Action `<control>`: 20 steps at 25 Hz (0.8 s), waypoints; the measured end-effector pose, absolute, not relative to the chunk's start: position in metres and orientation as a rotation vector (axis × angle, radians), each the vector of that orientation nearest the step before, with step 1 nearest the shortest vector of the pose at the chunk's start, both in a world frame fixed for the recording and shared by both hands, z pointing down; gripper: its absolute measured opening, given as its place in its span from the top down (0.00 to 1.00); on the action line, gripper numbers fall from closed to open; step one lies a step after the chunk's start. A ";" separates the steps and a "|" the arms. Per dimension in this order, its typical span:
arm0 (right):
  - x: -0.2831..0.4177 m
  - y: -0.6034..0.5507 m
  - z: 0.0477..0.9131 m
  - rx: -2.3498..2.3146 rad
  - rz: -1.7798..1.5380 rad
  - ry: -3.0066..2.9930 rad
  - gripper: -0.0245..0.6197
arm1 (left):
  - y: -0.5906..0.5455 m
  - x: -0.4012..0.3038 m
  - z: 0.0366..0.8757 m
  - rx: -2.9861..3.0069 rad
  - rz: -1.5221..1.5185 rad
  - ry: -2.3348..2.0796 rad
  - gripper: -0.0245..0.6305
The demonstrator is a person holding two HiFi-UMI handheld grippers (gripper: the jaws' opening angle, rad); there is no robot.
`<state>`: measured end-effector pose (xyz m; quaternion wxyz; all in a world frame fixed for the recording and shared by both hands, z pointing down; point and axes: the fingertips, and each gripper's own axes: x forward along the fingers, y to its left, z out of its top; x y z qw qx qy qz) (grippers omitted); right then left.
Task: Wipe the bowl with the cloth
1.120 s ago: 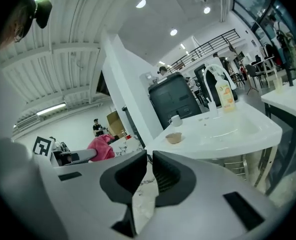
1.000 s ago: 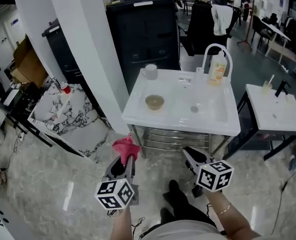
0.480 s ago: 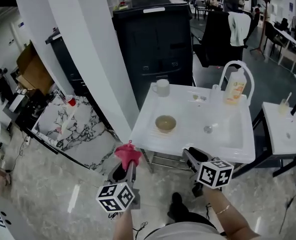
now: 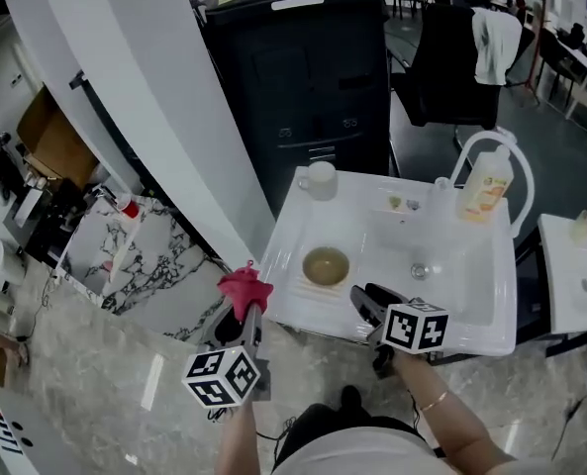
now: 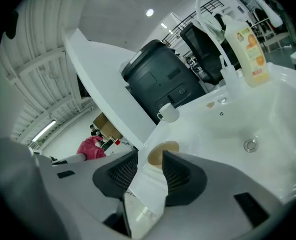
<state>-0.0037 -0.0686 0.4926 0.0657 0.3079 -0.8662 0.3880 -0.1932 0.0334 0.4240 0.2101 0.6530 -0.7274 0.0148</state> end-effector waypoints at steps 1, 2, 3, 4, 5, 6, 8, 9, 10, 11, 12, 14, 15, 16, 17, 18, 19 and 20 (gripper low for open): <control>-0.006 -0.075 0.497 0.924 1.183 -2.602 0.71 | 0.024 -0.194 0.425 1.818 0.048 -2.019 0.78; -0.009 -0.082 0.502 0.925 1.192 -2.591 0.70 | 0.015 -0.195 0.427 1.822 0.055 -2.014 0.78; -0.011 -0.088 0.506 0.930 1.200 -2.580 0.70 | 0.006 -0.197 0.429 1.826 0.060 -2.008 0.78; -0.013 -0.095 0.510 0.937 1.209 -2.570 0.70 | -0.003 -0.199 0.430 1.831 0.066 -2.002 0.78; -0.016 -0.101 0.514 0.945 1.219 -2.560 0.70 | -0.011 -0.201 0.432 1.836 0.072 -1.996 0.78; -0.019 -0.106 0.517 0.956 1.229 -2.550 0.70 | -0.019 -0.204 0.434 1.841 0.080 -1.991 0.78; -0.023 -0.118 0.524 0.982 1.243 -2.529 0.70 | -0.037 -0.210 0.439 1.852 0.087 -1.976 0.78; -0.025 -0.123 0.527 0.997 1.247 -2.516 0.70 | -0.046 -0.213 0.441 1.859 0.086 -1.963 0.78; -0.027 -0.128 0.531 1.009 1.252 -2.501 0.70 | -0.055 -0.216 0.443 1.867 0.084 -1.949 0.78; -0.031 -0.133 0.535 1.019 1.257 -2.488 0.70 | -0.063 -0.219 0.444 1.879 0.086 -1.934 0.78; -0.034 -0.138 0.538 1.026 1.260 -2.476 0.70 | -0.073 -0.222 0.444 1.895 0.090 -1.921 0.78; -0.041 -0.147 0.545 1.047 1.256 -2.449 0.70 | -0.092 -0.226 0.446 1.928 0.105 -1.892 0.78; -0.043 -0.152 0.550 1.063 1.253 -2.429 0.69 | -0.101 -0.227 0.447 1.943 0.111 -1.874 0.78; -0.045 -0.156 0.555 1.079 1.254 -2.409 0.69 | -0.110 -0.228 0.449 1.955 0.116 -1.853 0.78; -0.048 -0.160 0.559 1.090 1.260 -2.389 0.69 | -0.118 -0.230 0.452 1.967 0.122 -1.833 0.78; -0.052 -0.162 0.564 1.095 1.270 -2.370 0.68 | -0.126 -0.231 0.454 1.978 0.128 -1.813 0.78; -0.055 -0.164 0.569 1.096 1.282 -2.348 0.67 | -0.133 -0.232 0.457 1.988 0.134 -1.794 0.78; -0.058 -0.166 0.575 1.093 1.294 -2.326 0.66 | -0.140 -0.234 0.460 1.997 0.138 -1.775 0.78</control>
